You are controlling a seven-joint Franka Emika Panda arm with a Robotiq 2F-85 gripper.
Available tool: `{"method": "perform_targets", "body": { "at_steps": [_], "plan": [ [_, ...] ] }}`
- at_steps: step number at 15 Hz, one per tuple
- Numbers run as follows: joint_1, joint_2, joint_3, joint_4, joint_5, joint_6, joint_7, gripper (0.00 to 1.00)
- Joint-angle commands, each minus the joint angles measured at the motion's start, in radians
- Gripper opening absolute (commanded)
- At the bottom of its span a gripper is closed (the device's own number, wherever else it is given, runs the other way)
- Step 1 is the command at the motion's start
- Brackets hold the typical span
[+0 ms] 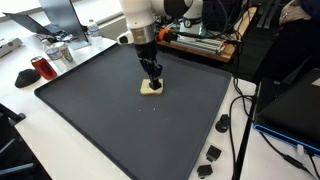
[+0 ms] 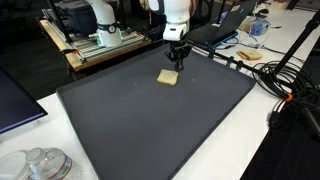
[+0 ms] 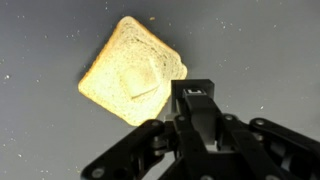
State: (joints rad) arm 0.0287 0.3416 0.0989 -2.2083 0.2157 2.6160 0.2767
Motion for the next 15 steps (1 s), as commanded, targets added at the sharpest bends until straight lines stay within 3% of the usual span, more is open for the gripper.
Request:
{"method": "perform_targets", "body": {
  "at_steps": [1, 7, 15],
  "plan": [
    [0.012, -0.071, -0.024, -0.09, 0.032, 0.017, 0.016, 0.05],
    [0.066, -0.125, -0.083, -0.184, -0.034, 0.023, 0.169, 0.05],
    [0.1, -0.122, -0.132, -0.163, -0.133, -0.012, 0.33, 0.05]
  ]
}}
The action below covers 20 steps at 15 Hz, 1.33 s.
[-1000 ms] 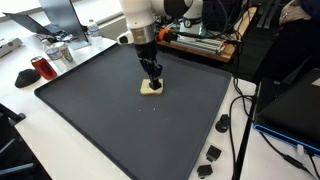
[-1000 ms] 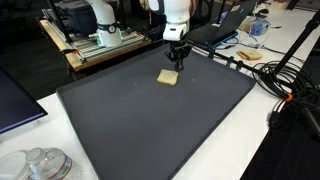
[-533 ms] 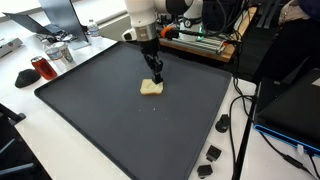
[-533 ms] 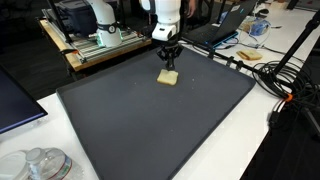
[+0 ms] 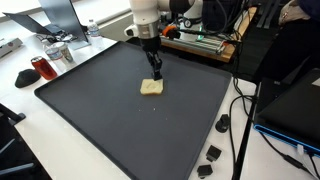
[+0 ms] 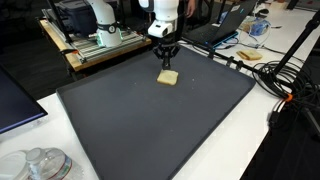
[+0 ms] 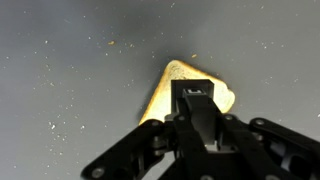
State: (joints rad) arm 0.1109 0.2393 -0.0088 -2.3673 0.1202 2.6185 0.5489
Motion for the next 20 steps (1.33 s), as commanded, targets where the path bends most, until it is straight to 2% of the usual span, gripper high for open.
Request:
{"method": "perform_targets", "body": {
  "at_steps": [1, 5, 13, 20],
  "plan": [
    [0.013, -0.015, -0.023, -0.002, -0.035, -0.011, 0.056, 0.05],
    [0.01, -0.002, -0.019, 0.008, -0.026, -0.006, 0.049, 0.05],
    [0.023, 0.043, -0.032, 0.047, -0.069, -0.016, 0.117, 0.05],
    [0.029, 0.103, -0.031, 0.088, -0.058, -0.019, 0.11, 0.05]
  ]
}}
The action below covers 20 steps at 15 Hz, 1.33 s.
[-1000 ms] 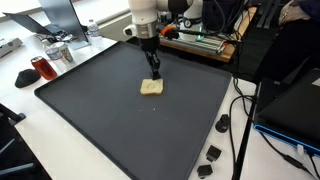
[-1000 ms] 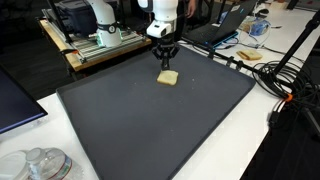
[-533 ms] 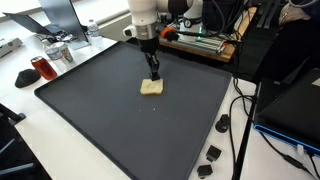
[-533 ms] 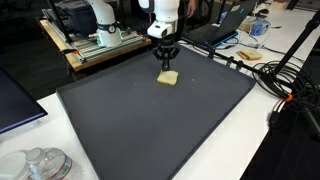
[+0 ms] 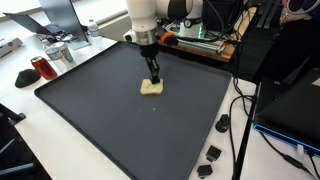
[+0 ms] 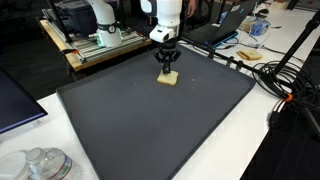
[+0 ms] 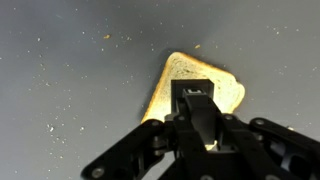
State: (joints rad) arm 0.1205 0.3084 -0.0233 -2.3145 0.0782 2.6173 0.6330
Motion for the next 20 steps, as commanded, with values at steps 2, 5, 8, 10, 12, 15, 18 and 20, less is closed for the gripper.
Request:
{"method": "perform_targets", "body": {
  "at_steps": [2, 5, 8, 10, 12, 15, 18, 20],
  "plan": [
    [0.019, 0.055, -0.015, 0.046, -0.009, -0.019, 0.02, 0.05],
    [0.02, 0.096, -0.013, 0.062, 0.001, -0.013, 0.014, 0.05],
    [0.016, 0.135, -0.001, 0.085, 0.022, -0.003, 0.0, 0.05],
    [0.01, 0.144, 0.009, 0.086, 0.041, 0.01, -0.009, 0.05],
    [0.013, 0.081, -0.01, 0.055, 0.018, -0.014, -0.008, 0.21],
    [0.013, 0.081, -0.01, 0.055, 0.023, -0.014, -0.01, 0.21],
    [0.012, 0.081, -0.01, 0.055, 0.025, -0.014, -0.01, 0.21],
    [0.012, 0.081, -0.01, 0.055, 0.025, -0.014, -0.01, 0.21]
  ]
}}
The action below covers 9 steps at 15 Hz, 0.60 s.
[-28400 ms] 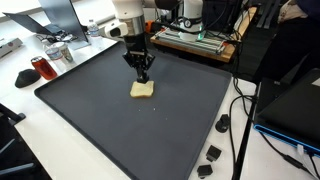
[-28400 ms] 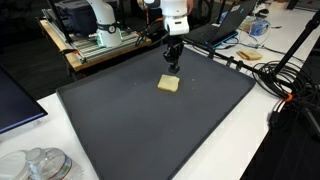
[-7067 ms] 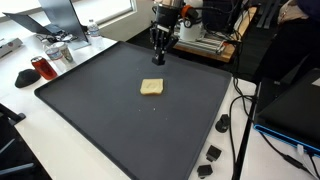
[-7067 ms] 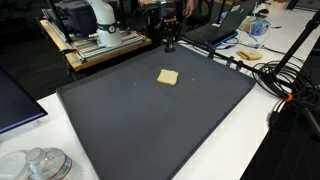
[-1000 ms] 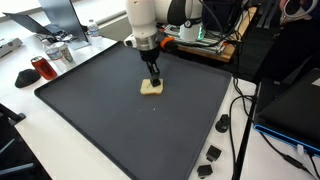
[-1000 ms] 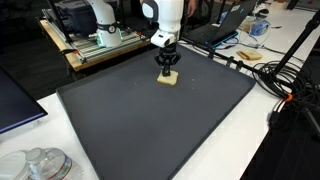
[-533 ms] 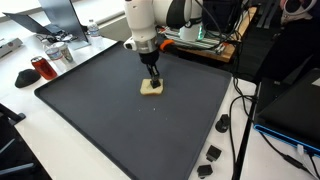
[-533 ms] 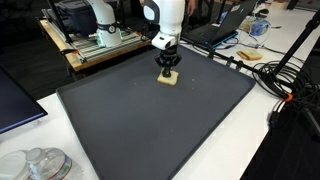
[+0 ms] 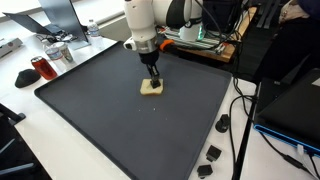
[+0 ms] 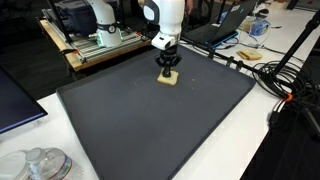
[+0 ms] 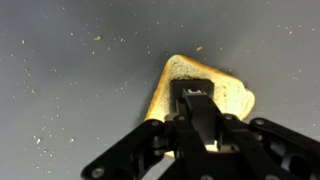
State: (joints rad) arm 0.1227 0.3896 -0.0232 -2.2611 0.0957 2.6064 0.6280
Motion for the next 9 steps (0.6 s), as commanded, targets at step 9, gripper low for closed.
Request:
{"method": "perform_targets", "body": {
  "at_steps": [9],
  "plan": [
    [0.008, 0.019, -0.01, 0.001, 0.012, 0.022, -0.005, 0.05]
  ]
}}
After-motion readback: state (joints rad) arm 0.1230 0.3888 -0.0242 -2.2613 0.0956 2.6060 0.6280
